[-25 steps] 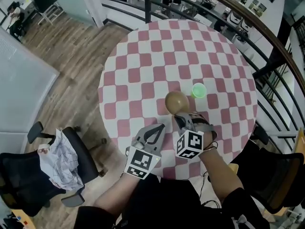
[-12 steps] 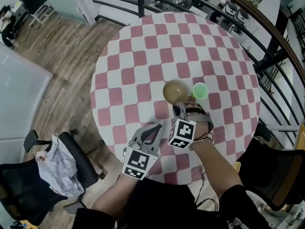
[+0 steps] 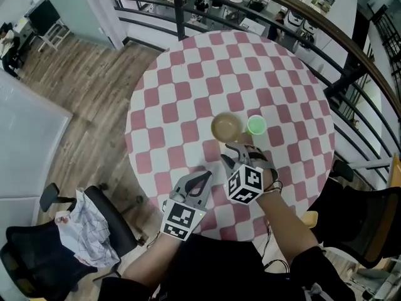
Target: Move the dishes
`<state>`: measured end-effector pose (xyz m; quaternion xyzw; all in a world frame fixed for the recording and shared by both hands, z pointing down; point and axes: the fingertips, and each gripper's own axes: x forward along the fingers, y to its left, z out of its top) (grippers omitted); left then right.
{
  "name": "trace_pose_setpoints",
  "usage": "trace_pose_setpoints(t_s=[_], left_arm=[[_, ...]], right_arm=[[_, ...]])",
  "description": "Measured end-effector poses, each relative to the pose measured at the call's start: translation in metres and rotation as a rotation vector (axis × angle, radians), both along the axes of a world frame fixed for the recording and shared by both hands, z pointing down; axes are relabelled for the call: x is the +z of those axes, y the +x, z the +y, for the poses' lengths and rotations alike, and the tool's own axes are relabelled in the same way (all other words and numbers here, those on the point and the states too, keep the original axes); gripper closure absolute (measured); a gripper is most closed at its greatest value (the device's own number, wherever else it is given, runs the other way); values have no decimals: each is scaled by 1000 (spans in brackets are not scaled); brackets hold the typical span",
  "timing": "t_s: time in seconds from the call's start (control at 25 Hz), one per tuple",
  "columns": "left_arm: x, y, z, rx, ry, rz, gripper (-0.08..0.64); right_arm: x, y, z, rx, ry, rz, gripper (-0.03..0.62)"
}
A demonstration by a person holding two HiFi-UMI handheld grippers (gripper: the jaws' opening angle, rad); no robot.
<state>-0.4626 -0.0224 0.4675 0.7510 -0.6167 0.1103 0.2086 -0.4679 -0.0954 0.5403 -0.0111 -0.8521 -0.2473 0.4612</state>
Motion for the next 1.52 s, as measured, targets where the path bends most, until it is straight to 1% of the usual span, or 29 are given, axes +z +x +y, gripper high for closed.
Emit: trace_pose_setpoints(t_s=[0.12, 0.24, 0.32, 0.4, 0.52, 0.6, 0.68, 0.76, 0.88, 1.04, 1.2, 1.28, 1.4, 1.52], left_arm=[[-18, 2, 4, 21, 13, 2, 555], [-34, 12, 11, 44, 21, -1, 555], [-47, 20, 15, 54, 35, -12, 555], [-63, 28, 19, 52, 51, -23, 555], [-88, 40, 23, 22, 87, -28, 555], [-104, 49, 25, 7, 113, -33, 555], [-119, 59, 24, 12, 133, -38, 555], [-131, 73, 24, 26, 143, -21, 555], [-149, 87, 29, 40, 155, 4, 555], [-171, 94, 26, 42, 192, -10, 555], [-177, 104, 19, 43, 210, 36, 557], [-176, 110, 20, 53, 206, 10, 557], [-180, 118, 21, 69, 217, -68, 557], [-185, 125, 20, 94, 227, -94, 557]], right_arm=[[-34, 12, 8, 42, -80, -64, 454], [-68, 31, 19, 112, -161, -161, 456], [-89, 48, 32, 138, -217, -225, 461], [-111, 66, 50, 139, -301, -302, 477], [-149, 91, 75, 148, -470, -451, 510], [-175, 106, 82, 172, -537, -541, 526], [-200, 119, 81, 194, -559, -620, 539], [-219, 132, 78, 217, -568, -683, 548], [-239, 149, 77, 248, -613, -762, 557], [-260, 162, 79, 249, -637, -825, 566], [-268, 170, 85, 232, -656, -864, 571], [-271, 173, 87, 228, -664, -879, 571], [-271, 178, 87, 228, -658, -885, 571], [-271, 182, 86, 230, -648, -884, 571]])
